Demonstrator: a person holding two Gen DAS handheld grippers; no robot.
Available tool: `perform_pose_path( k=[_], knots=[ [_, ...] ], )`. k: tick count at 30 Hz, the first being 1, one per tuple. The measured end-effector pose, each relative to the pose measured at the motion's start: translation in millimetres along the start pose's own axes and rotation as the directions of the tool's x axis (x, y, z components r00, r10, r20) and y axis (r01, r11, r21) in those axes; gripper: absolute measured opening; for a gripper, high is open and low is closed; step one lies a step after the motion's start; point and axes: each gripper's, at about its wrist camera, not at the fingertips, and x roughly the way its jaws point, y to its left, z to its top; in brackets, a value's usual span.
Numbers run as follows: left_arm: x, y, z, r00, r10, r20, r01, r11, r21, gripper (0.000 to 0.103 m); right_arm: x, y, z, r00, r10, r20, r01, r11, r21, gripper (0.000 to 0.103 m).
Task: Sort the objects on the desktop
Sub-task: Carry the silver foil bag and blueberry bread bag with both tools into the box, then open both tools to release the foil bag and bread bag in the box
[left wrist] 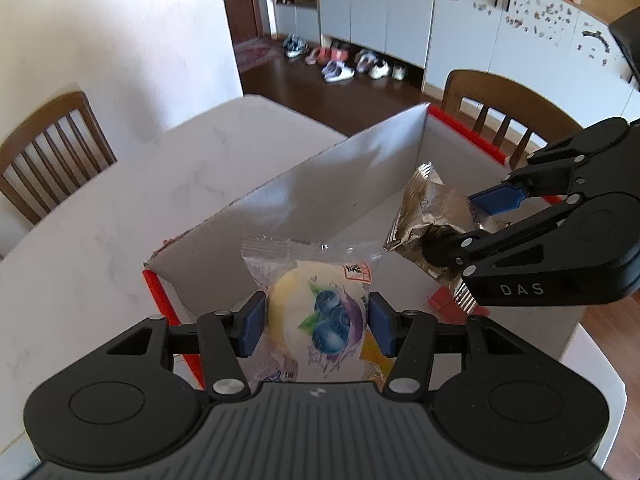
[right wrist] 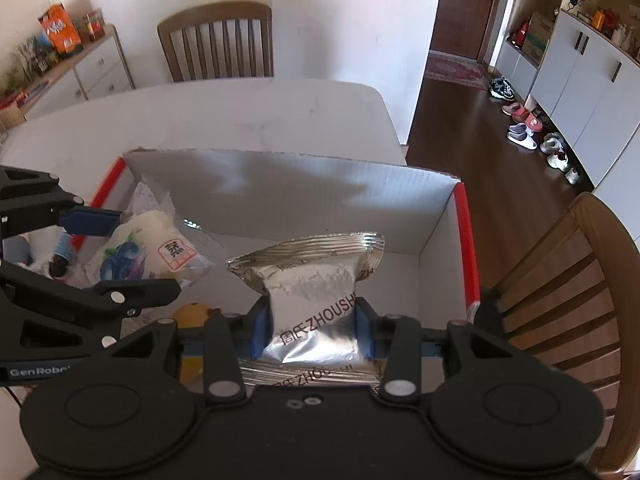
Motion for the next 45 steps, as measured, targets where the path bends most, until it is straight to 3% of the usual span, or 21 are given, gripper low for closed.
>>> perform_pose_path(
  k=[22,31,45],
  knots=[
    [32,-3,-3,0.996,-0.022,-0.088,0.022,1.000,-0.002,0.052,65,9,-9,0.982,-0.031,-0.185,0.014,0.996,-0.092,0.042],
    [25,-4,-4,0.996,-0.035,-0.077,0.034,0.999,-0.009,0.052,63,9,-9,0.984,-0.041,-0.174,0.025,0.996,-0.091,0.043],
    [-2,-6,-11,0.999,-0.051,-0.013,0.051,0.998,-0.041,0.052,23,-4,-10,0.994,-0.019,-0.110,0.010,0.997,-0.083,0.049]
  ],
)
